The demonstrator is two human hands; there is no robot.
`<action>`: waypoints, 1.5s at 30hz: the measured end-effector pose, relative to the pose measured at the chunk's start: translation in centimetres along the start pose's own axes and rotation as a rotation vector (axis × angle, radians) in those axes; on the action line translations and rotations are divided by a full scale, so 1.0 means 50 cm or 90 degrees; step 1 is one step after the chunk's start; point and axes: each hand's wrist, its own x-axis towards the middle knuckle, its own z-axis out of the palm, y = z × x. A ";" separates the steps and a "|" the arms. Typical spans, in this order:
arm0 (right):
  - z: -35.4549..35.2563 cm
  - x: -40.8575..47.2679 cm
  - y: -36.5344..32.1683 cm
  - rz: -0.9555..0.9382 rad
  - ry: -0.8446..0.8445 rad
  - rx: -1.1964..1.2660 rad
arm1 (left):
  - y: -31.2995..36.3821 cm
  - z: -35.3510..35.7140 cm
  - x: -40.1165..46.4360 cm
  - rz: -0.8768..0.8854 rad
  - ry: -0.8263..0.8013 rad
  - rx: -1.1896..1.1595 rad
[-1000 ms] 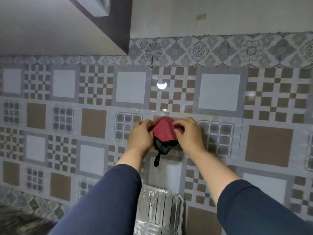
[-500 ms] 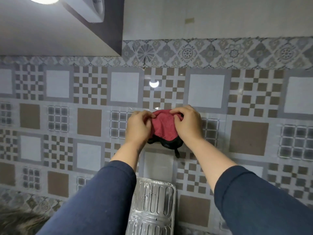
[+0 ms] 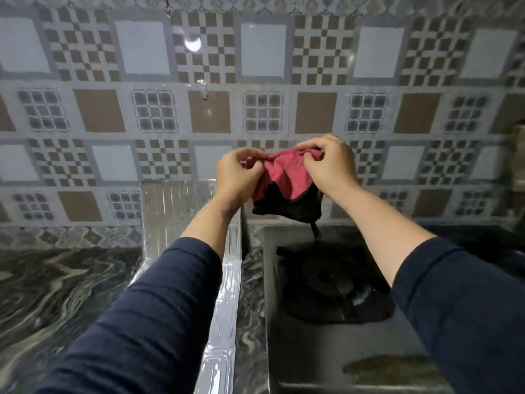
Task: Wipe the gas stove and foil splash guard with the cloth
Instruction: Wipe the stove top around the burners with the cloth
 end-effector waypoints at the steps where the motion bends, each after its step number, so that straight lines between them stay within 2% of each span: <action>1: -0.016 -0.032 0.015 0.022 -0.013 0.001 | -0.007 0.009 -0.032 -0.011 -0.017 -0.005; 13: -0.144 -0.347 0.098 0.241 -0.217 0.156 | -0.033 0.038 -0.385 -0.173 -0.052 0.035; 16: -0.151 -0.419 0.122 0.258 -0.259 0.127 | -0.058 0.041 -0.446 -0.205 -0.090 0.086; 19: -0.156 -0.481 0.142 0.181 -0.305 -0.022 | -0.080 0.050 -0.484 -0.193 -0.129 0.147; 21: -0.158 -0.506 0.144 0.046 -0.304 -0.199 | -0.095 0.051 -0.496 -0.137 -0.141 0.245; 22: -0.156 -0.510 0.141 -0.026 -0.297 -0.222 | -0.098 0.049 -0.498 -0.107 -0.146 0.304; 24: -0.140 -0.510 0.130 -0.130 -0.360 -0.135 | -0.105 0.042 -0.498 -0.069 -0.166 0.378; 26: -0.112 -0.512 0.117 -0.144 -0.485 -0.038 | -0.110 0.030 -0.495 -0.077 -0.202 0.379; 28: -0.086 -0.523 0.113 -0.145 -0.534 -0.055 | -0.121 0.017 -0.492 -0.097 -0.232 0.357; 33: -0.064 -0.538 0.115 -0.133 -0.494 -0.176 | -0.140 0.001 -0.491 -0.079 -0.296 0.398; 39: -0.098 -0.560 0.147 -0.063 -0.418 -0.286 | -0.136 0.014 -0.503 0.053 -0.332 0.566; 45: -0.099 -0.579 0.136 -0.005 -0.373 -0.361 | -0.160 0.011 -0.540 0.047 -0.365 0.577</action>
